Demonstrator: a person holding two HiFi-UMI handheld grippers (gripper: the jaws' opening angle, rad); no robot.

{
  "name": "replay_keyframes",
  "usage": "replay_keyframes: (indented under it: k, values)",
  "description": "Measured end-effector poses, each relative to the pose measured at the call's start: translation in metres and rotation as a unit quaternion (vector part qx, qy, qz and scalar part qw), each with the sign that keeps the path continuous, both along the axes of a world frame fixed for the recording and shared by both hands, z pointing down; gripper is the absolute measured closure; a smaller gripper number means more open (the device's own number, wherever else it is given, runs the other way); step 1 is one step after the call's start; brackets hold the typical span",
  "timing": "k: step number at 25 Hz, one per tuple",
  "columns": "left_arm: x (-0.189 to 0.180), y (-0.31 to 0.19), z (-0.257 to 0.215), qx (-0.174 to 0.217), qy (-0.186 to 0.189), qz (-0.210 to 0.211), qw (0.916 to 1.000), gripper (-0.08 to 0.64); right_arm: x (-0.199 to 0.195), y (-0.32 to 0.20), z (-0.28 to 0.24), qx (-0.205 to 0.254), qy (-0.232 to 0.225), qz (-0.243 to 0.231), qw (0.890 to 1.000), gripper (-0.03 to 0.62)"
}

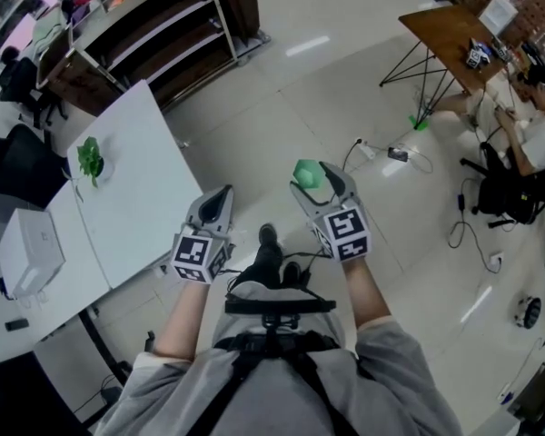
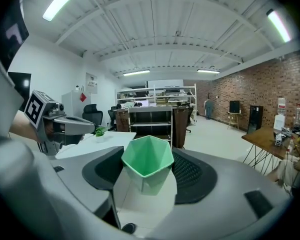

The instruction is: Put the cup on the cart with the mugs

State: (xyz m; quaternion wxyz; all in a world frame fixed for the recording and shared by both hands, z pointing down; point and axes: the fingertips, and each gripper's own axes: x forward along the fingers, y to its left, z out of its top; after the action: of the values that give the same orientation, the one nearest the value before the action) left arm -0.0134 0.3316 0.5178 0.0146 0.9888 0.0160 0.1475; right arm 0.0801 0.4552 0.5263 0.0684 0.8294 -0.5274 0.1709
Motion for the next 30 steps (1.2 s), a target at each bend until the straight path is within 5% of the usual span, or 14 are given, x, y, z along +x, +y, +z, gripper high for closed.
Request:
replay_keyframes:
  k: [15, 30]
  values:
    - [0.182, -0.103, 0.002, -0.018, 0.008, 0.0, 0.9998, 0.555, 0.174, -0.107, -0.002, -0.031, 0.016, -0.025, 0.999, 0.282]
    - [0.316, -0.253, -0.019, -0.013, 0.005, -0.09, 0.9958, 0.555, 0.336, -0.275, -0.022, -0.024, 0.01, -0.121, 0.992, 0.282]
